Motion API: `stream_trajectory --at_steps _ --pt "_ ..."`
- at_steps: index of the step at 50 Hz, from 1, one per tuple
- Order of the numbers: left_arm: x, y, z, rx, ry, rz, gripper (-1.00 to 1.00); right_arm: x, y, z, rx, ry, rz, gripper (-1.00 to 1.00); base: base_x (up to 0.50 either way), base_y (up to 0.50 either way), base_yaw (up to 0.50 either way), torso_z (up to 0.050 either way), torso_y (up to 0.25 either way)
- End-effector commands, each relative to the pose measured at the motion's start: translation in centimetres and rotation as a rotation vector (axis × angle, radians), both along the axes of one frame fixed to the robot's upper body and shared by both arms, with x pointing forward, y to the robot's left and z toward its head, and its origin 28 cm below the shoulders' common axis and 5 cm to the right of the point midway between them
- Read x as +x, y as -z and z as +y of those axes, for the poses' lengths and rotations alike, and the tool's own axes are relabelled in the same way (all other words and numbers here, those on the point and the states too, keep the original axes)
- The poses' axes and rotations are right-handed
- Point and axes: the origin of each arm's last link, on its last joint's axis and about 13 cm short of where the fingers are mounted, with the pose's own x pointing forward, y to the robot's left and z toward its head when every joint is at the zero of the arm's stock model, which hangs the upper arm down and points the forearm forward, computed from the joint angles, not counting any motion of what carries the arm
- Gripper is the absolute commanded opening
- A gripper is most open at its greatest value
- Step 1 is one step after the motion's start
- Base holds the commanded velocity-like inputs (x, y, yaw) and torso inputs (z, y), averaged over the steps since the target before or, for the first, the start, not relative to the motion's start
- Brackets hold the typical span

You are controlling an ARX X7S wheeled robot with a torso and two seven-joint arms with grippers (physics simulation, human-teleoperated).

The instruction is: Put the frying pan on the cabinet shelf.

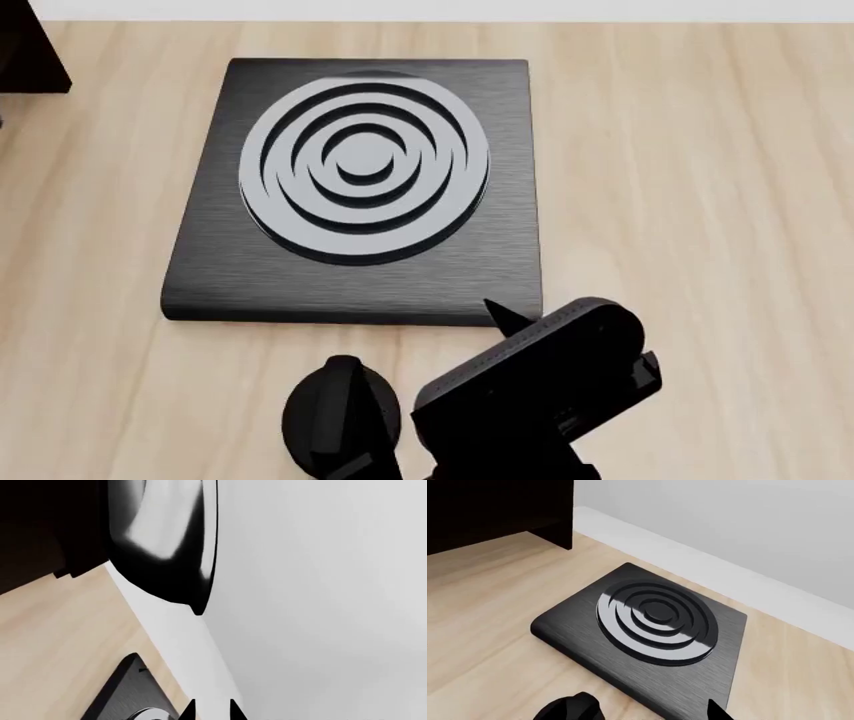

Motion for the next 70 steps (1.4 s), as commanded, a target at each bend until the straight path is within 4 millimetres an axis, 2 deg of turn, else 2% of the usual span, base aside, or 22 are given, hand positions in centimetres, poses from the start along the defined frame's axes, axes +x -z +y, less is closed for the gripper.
stream_trajectory --at_steps 1,21,38,39,61,70 --pt "-0.3 0.3 1.3 -0.121 0.018 -0.105 -1.0 -0.1 -0.1 -0.2 -0.007 0.009 -0.007 1.0 0.0 0.0 -0.01 0.0 -0.01" --pt "-0.9 3.2 2.2 -0.157 -0.013 -0.093 -1.0 0.1 -0.1 0.2 -0.015 0.0 0.004 1.0 0.0 0.0 0.0 0.001 -0.004" --pt "-1.6 3.6 2.5 -0.157 -0.033 -0.092 -1.0 0.2 0.3 0.3 -0.015 -0.005 0.007 1.0 0.0 0.0 0.0 0.0 -0.004" --pt "-1.7 3.6 2.5 -0.156 -0.032 -0.093 1.0 0.2 0.2 0.3 -0.015 -0.005 0.006 1.0 0.0 0.0 0.0 0.0 -0.011" --pt "-2.0 3.4 2.4 -0.152 -0.03 -0.108 1.0 0.1 0.5 0.4 0.001 0.001 0.023 1.0 0.0 0.0 0.0 0.0 -0.006" --pt "-3.0 3.1 2.0 -0.16 -0.027 -0.12 1.0 -0.1 0.5 0.4 0.003 0.001 0.024 1.0 0.0 0.0 0.0 0.0 -0.005"
